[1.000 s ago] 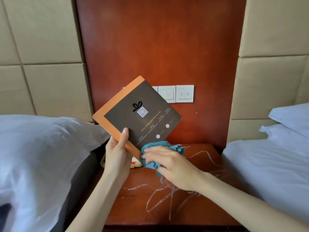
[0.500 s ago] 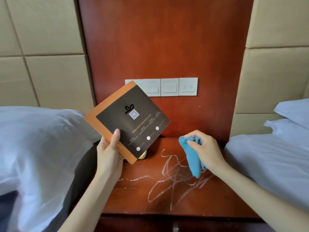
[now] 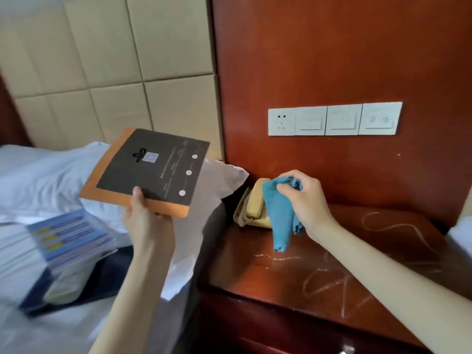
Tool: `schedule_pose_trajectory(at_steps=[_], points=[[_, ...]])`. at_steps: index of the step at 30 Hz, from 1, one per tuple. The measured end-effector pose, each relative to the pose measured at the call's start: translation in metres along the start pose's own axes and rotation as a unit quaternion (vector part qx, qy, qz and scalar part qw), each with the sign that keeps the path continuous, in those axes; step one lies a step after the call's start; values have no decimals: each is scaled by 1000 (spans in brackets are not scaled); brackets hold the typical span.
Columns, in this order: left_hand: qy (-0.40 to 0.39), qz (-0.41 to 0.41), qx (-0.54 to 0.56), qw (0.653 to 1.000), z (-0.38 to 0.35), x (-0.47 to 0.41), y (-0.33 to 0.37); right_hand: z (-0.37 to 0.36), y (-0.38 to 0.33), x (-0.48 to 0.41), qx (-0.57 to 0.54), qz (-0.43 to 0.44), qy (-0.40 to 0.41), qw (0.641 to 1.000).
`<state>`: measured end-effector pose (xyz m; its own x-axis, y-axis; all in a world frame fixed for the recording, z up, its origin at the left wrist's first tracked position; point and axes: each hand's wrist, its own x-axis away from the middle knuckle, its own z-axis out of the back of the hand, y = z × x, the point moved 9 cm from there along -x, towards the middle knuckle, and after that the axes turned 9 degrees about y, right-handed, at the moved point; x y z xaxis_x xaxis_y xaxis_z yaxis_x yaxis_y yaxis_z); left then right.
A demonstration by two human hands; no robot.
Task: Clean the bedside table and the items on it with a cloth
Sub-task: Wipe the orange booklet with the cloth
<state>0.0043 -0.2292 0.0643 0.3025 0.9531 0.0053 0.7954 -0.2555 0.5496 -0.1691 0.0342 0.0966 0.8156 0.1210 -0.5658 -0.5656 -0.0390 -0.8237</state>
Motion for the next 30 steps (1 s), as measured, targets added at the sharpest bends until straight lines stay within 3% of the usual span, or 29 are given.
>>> schedule_pose_trajectory(at_steps=[6, 11, 16, 19, 26, 30], points=[[99, -82, 73, 989, 30, -56, 68, -71, -18, 2, -20, 7, -41, 999], [146, -62, -25, 987, 61, -87, 80, -113, -27, 5, -27, 25, -72, 997], [51, 36, -168, 984, 71, -90, 56, -141, -33, 15, -38, 50, -105, 992], [7, 99, -189, 977, 73, -83, 38, -145, -30, 19, -37, 54, -116, 991], [79, 98, 25, 992, 79, -84, 49, -136, -18, 16, -12, 41, -106, 993], [86, 83, -22, 993, 85, -81, 53, -134, -15, 17, -7, 38, -106, 994]])
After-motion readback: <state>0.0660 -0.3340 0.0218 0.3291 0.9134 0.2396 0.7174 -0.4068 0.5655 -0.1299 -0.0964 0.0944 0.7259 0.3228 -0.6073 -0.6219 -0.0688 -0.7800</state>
